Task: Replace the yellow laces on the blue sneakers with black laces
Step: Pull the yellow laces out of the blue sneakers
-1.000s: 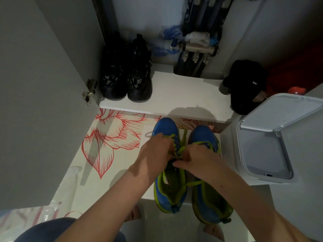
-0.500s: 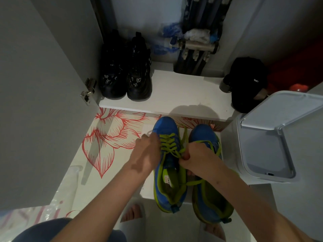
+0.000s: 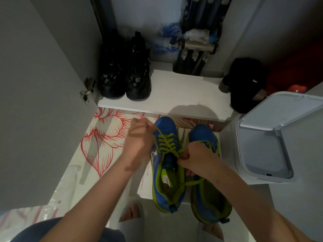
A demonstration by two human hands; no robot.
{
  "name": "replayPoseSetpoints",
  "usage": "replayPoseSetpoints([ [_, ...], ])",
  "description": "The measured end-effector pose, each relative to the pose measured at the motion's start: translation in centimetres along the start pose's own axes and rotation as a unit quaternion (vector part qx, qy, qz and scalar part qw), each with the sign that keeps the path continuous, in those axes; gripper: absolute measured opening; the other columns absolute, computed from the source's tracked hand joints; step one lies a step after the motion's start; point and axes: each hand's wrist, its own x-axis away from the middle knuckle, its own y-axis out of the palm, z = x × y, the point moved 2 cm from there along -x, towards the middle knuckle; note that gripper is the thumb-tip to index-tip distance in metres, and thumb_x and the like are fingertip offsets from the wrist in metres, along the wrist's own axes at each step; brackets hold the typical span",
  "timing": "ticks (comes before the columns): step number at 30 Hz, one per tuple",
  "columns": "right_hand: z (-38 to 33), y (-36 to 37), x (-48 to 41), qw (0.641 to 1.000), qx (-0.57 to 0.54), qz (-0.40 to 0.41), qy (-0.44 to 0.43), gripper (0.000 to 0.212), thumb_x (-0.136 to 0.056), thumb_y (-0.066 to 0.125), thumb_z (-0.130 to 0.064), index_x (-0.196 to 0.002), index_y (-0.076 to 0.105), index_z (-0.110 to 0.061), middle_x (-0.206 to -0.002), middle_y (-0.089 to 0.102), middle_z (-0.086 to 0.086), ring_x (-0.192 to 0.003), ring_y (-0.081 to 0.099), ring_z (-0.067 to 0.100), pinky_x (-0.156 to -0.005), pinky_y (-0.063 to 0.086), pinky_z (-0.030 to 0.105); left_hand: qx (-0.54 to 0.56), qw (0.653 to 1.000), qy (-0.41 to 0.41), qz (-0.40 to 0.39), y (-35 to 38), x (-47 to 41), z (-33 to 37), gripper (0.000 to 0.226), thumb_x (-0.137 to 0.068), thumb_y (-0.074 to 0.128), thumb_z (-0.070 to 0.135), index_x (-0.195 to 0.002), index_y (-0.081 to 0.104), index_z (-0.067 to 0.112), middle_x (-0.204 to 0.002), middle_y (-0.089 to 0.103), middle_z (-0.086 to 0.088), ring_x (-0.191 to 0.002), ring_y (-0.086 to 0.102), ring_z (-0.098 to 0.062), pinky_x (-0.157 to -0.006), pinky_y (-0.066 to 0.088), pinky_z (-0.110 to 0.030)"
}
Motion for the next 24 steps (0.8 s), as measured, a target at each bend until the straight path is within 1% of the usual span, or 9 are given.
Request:
replayPoseSetpoints([
  [1, 0.1, 0.0, 0.0, 1.000, -0.006, -0.002, 0.001, 0.019, -0.089, 0.059, -0.020, -0.079, 0.059, -0.003, -0.079, 0.070, 0.018, -0.057, 0.062, 0.018, -0.064, 0.055, 0.031, 0.040, 0.999, -0.028, 0.011, -0.6, -0.3, -0.1, 0.013, -0.095, 0.046, 0.006, -0.095, 0.059, 0.008, -0.081, 0.049, 0.007, -0.068, 0.053, -0.006, -0.050, 0.039, -0.017],
  [3, 0.0, 0.0, 0.0, 1.000, -0.010, -0.002, 0.002, 0.020, -0.089, 0.059, -0.019, -0.082, 0.060, -0.001, -0.079, 0.070, 0.019, -0.057, 0.061, 0.018, -0.064, 0.055, 0.032, 0.020, 0.999, -0.032, -0.018, -0.6, 0.1, 0.1, 0.013, -0.098, 0.042, 0.009, -0.091, 0.052, 0.014, -0.079, 0.051, 0.006, -0.070, 0.052, -0.013, -0.050, 0.041, -0.019],
  [5, -0.1, 0.0, 0.0, 1.000, -0.009, 0.000, -0.001, 0.023, -0.088, 0.060, -0.018, -0.084, 0.063, 0.005, -0.077, 0.070, 0.020, -0.060, 0.064, 0.022, -0.066, 0.055, 0.034, -0.113, 0.991, 0.047, -0.054, 0.4, 1.2, 0.6, 0.013, -0.100, 0.040, 0.013, -0.106, 0.051, 0.013, -0.090, 0.061, -0.004, -0.078, 0.060, -0.019, -0.062, 0.052, -0.025],
  [7, -0.2, 0.1, -0.2, 1.000, -0.008, 0.000, -0.007, 0.024, -0.087, 0.061, -0.017, -0.082, 0.063, 0.007, -0.076, 0.069, 0.021, -0.065, 0.066, 0.027, -0.068, 0.056, 0.037, -0.217, 0.966, 0.122, -0.070, 1.5, 1.8, 0.8, 0.029, -0.099, 0.042, 0.018, -0.127, 0.047, 0.014, -0.112, 0.056, -0.009, -0.101, 0.057, -0.023, -0.082, 0.051, -0.033],
  [10, -0.2, 0.0, -0.3, 1.000, -0.008, -0.003, -0.008, 0.023, -0.086, 0.061, -0.017, -0.082, 0.064, 0.006, -0.077, 0.069, 0.021, -0.067, 0.067, 0.028, -0.069, 0.056, 0.037, -0.253, 0.946, 0.184, -0.086, 1.9, 1.7, 1.5, 0.034, -0.094, 0.050, 0.023, -0.128, 0.047, 0.021, -0.118, 0.052, -0.003, -0.111, 0.047, -0.020, -0.090, 0.043, -0.031],
  [13, -0.2, 0.0, -0.3, 1.000, -0.005, -0.008, -0.006, 0.022, -0.086, 0.060, -0.017, -0.081, 0.064, 0.004, -0.078, 0.070, 0.021, -0.071, 0.069, 0.030, -0.072, 0.058, 0.039, -0.310, 0.902, 0.259, -0.150, 2.8, 2.1, 1.2, 0.035, -0.087, 0.059, 0.030, -0.121, 0.053, 0.025, -0.118, 0.053, 0.001, -0.112, 0.044, -0.018, -0.092, 0.036, -0.028],
  [15, -0.3, -0.1, -0.4, 1.000, 0.007, -0.006, -0.006, 0.020, -0.086, 0.060, -0.018, -0.075, 0.061, -0.001, -0.079, 0.070, 0.020, -0.073, 0.069, 0.030, -0.074, 0.057, 0.040, -0.327, 0.892, 0.258, -0.176, 3.1, 2.1, 0.9, 0.035, -0.085, 0.062, 0.029, -0.119, 0.055, 0.024, -0.119, 0.054, 0.001, -0.111, 0.048, -0.018, -0.092, 0.036, -0.029],
  [19, -0.4, 0.0, -0.4, 1.000, 0.009, -0.004, -0.005, 0.022, -0.086, 0.061, -0.018, -0.066, 0.056, -0.009, -0.077, 0.070, 0.018, -0.071, 0.069, 0.028, -0.073, 0.058, 0.039, -0.387, 0.871, 0.269, -0.139, 3.4, 2.1, 1.0, 0.035, -0.087, 0.059, 0.028, -0.120, 0.051, 0.021, -0.117, 0.059, -0.001, -0.109, 0.052, -0.021, -0.090, 0.037, -0.029],
  [24, -0.2, 0.0, -0.2, 1.000, -0.005, -0.006, 0.001, 0.021, -0.086, 0.061, -0.018, -0.078, 0.062, 0.002, -0.076, 0.070, 0.019, -0.069, 0.069, 0.028, -0.071, 0.058, 0.039, -0.387, 0.886, 0.233, -0.106, 2.9, 1.9, 1.1, 0.024, -0.096, 0.046, 0.029, -0.116, 0.059, 0.031, -0.108, 0.062, -0.001, -0.108, 0.052, -0.020, -0.088, 0.037, -0.025],
])
